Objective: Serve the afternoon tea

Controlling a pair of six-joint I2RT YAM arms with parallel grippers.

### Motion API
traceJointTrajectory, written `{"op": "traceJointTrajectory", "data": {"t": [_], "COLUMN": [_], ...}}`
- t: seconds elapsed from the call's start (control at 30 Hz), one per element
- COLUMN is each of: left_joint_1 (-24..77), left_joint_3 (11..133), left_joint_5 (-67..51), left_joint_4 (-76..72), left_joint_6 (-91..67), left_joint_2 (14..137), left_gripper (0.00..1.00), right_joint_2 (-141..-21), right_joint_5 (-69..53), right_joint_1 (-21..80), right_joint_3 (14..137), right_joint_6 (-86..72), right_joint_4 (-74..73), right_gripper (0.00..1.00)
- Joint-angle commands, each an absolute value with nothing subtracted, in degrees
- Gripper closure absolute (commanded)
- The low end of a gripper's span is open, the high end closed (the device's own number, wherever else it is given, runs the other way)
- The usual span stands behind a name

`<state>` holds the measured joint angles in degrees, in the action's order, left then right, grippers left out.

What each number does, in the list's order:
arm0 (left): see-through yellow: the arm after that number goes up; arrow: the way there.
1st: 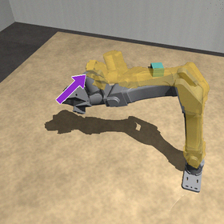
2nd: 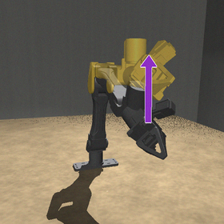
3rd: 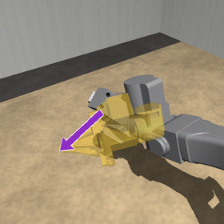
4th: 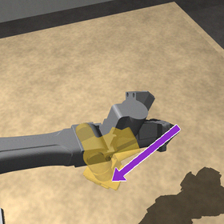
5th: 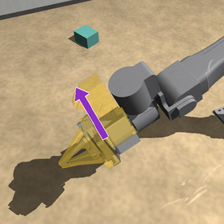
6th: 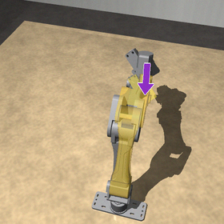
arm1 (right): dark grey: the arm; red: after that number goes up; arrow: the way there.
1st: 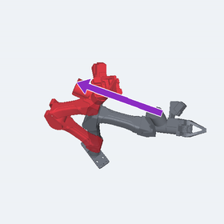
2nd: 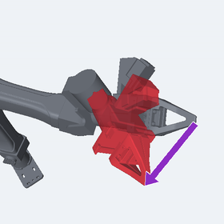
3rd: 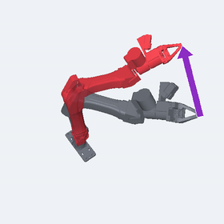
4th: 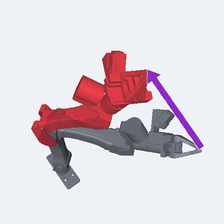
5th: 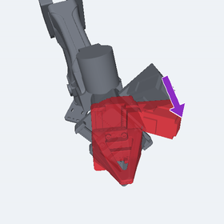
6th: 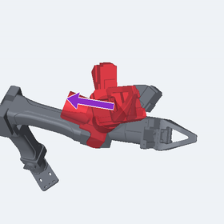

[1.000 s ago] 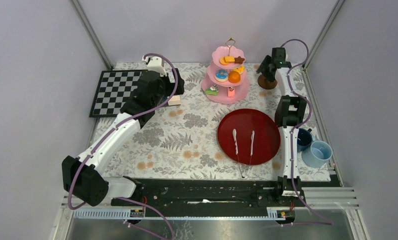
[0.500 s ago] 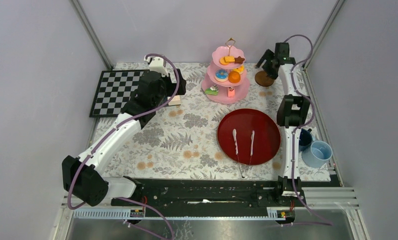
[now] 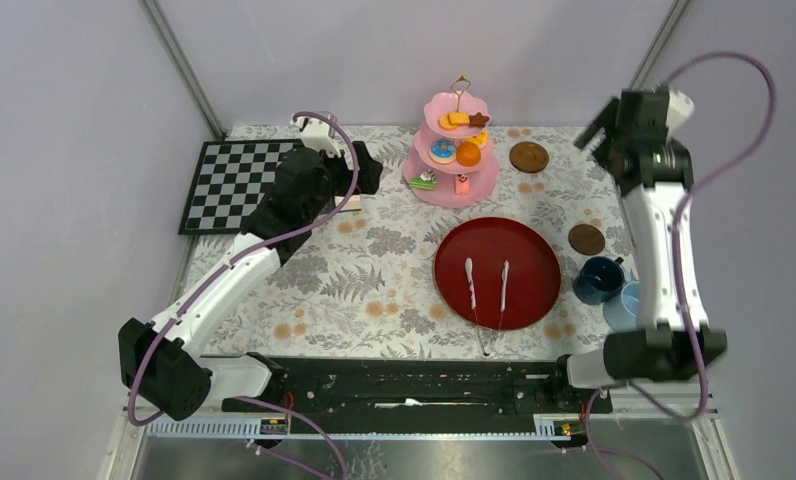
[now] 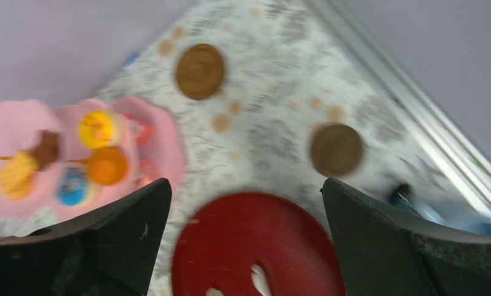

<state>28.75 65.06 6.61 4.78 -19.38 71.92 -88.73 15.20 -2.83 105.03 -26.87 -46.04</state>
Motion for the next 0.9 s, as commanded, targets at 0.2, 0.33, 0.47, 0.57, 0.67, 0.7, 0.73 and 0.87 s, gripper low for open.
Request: {"op": "traceJointTrajectory", "data": {"t": [0.2,0.33,0.47,0.57,0.67,0.7,0.73,0.87], "left_joint_1": [29.1,29.8,30.4,30.8,30.9,31.0,31.0,31.3], "left_joint_3": [64.7,64.3,64.1,64.0,64.1,64.0,64.0,64.1], "left_joint_5": [1.6,1.5,1.8,2.2,2.3,2.4,2.4,2.1], "left_joint_4": [0.6,0.3,0.3,0.3,0.3,0.3,0.3,0.3], "left_joint_6": [-22.6,-22.7,-22.6,-22.3,-22.2,-22.2,-22.2,-22.4], "left_joint_2": [69.4,69.2,69.2,69.2,69.0,69.0,69.0,69.2], "left_gripper": [0.01,0.01,0.01,0.01,0.01,0.01,0.01,0.01], "right_joint_2": [-54.1,-49.7,-48.7,-50.0,-53.1,-54.2,-55.2,-57.6], "right_joint_5": [45.2,44.3,43.8,42.4,40.0,39.1,38.7,36.5], "right_joint_1": [-14.3,-19.1,-22.8,-26.3,-30.8,-31.8,-32.4,-33.2], "right_joint_3": [61.9,54.5,49.3,46.1,43.2,42.4,41.8,41.6], "right_joint_6": [-42.1,-46.5,-49.8,-49.8,-49.2,-48.8,-48.9,-49.0], "right_joint_4": [-52.4,-55.0,-53.8,-50.5,-46.5,-45.2,-44.1,-40.3], "right_gripper": [0.03,0.01,0.00,0.00,0.01,0.02,0.03,0.11]}}
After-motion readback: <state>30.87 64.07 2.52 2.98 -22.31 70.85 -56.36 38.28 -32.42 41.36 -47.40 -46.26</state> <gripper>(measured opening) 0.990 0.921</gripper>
